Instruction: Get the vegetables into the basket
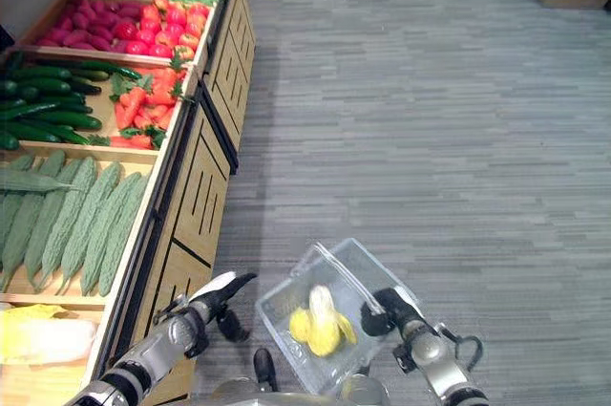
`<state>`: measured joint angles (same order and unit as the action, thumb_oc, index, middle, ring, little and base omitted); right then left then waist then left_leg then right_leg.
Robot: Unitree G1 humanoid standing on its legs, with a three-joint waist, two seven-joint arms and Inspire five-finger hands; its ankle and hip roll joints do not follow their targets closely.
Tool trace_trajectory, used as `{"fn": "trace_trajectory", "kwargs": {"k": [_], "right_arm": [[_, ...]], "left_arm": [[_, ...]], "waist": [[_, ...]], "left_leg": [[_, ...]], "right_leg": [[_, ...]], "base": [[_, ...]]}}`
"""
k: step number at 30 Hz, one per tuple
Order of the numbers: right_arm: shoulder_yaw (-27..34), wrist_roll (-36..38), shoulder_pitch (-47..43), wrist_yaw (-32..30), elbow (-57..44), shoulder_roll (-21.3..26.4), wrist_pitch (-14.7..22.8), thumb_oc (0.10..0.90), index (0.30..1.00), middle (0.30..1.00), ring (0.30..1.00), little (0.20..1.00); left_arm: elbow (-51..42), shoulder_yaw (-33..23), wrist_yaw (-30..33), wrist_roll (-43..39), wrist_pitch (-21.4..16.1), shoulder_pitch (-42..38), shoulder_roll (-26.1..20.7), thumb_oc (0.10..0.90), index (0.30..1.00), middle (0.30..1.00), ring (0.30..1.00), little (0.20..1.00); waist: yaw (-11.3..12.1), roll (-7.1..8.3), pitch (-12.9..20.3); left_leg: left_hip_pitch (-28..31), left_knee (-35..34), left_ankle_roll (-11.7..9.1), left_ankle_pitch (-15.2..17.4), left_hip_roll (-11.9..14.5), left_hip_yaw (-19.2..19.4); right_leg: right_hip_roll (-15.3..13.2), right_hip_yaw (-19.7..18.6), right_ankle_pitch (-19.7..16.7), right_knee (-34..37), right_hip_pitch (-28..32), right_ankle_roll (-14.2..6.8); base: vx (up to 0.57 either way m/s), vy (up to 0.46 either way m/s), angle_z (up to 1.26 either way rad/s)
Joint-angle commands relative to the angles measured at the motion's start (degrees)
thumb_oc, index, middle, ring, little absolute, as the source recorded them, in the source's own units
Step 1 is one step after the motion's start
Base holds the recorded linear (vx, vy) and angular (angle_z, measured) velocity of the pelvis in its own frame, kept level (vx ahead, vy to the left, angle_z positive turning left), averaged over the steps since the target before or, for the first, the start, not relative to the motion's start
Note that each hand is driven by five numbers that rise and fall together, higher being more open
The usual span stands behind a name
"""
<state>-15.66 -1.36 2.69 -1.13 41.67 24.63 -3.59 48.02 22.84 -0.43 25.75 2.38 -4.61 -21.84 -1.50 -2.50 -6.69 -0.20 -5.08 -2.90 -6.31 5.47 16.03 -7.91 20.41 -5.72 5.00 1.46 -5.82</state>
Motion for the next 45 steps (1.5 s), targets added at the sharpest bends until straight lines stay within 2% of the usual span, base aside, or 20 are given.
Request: {"fn": "trace_trajectory", "kwargs": {"k": [1, 9, 14, 17, 18, 24, 45], "right_arm": [[3.78, 1.23, -4.46, -4.1, 4.3, 0.69, 3.08, 0.4, 0.3, 0.3, 0.3, 0.3], [4.66, 4.33, -6.65, -4.87, 22.64, -2.31, 2.53, 0.4, 0.3, 0.3, 0.3, 0.3], [5.84, 5.16, -6.68, -4.31, 27.61, -3.33, 2.23, 0.4, 0.3, 0.3, 0.3, 0.3], [6.02, 5.49, -7.02, -4.2, 29.95, -3.86, 2.1, 0.4, 0.3, 0.3, 0.3, 0.3], [-0.65, 9.35, -4.69, 0.22, 34.67, -11.56, 3.81, 0.4, 0.3, 0.3, 0.3, 0.3], [0.6, 10.59, -3.88, -0.29, 34.76, -11.85, 4.07, 0.4, 0.3, 0.3, 0.3, 0.3], [0.25, 10.35, -4.26, -0.32, 35.28, -12.43, 3.83, 0.4, 0.3, 0.3, 0.3, 0.3]], "left_arm": [[7.34, -0.93, 3.02, -1.47, 0.14, -3.26, -2.08, 0.9, 1.0, 1.0, 1.0, 1.0], [19.55, -1.92, 4.01, -2.73, 1.28, -3.52, 2.17, 0.9, 1.0, 1.0, 1.0, 1.0], [23.45, -5.61, 4.52, -6.75, 1.84, -2.52, 3.31, 0.9, 1.0, 1.0, 1.0, 1.0], [25.35, -5.2, 3.95, -5.95, 2.1, -2.43, 3.9, 0.9, 1.0, 1.0, 1.0, 1.0], [31.0, -9.06, 3.71, -24.2, -0.99, -0.08, 11.78, 0.9, 1.0, 1.0, 1.0, 1.0], [31.08, -10.66, 4.29, -25.95, -1.03, 0.41, 11.57, 0.9, 1.0, 1.0, 1.0, 1.0], [30.64, -9.63, 3.94, -26.59, -1.28, 0.32, 13.04, 0.9, 1.0, 1.0, 1.0, 1.0]], "waist": [[0.74, 2.94, 1.37], [0.59, 3.0, 1.9], [0.76, 3.12, 2.13], [0.68, 3.16, 2.27], [-1.89, 4.61, 4.41], [-2.14, 4.47, 4.58], [-1.44, 4.5, 4.02]], "left_leg": [[2.3, 0.08, -2.98, 3.0, 0.92, 0.49], [2.95, 0.08, -2.88, 3.24, 0.84, 0.73], [3.01, 0.08, -2.77, 3.24, 0.79, 0.67], [3.08, 0.08, -2.74, 3.29, 0.72, 0.58], [8.39, 0.08, 0.61, 6.21, -4.98, -12.05], [8.66, 0.08, 0.69, 6.3, -5.15, -11.76], [8.62, 0.08, 1.38, 6.72, -5.89, -11.76]], "right_leg": [[-2.87, -1.05, 0.9, -0.33, 0.49, -4.63], [-2.64, -1.35, 1.14, -0.35, 0.81, -4.43], [-2.57, -1.37, 1.18, -0.34, 0.83, -4.34], [-2.55, -1.43, 1.24, -0.29, 0.95, -4.34], [3.54, -15.79, 3.0, -0.06, 4.78, -0.94], [3.39, -16.09, 2.82, -0.1, 4.81, -1.07], [2.69, -16.04, 2.27, -0.17, 4.47, -1.84]], "base": [[0.02, 0.018, 0.1], [0.0, 0.001, 0.01], [0.0, -0.004, -0.02], [0.01, -0.005, -0.01], [0.0, 0.0, 0.0], [0.0, 0.011, -0.01], [0.0, 0.009, 0.0]]}}
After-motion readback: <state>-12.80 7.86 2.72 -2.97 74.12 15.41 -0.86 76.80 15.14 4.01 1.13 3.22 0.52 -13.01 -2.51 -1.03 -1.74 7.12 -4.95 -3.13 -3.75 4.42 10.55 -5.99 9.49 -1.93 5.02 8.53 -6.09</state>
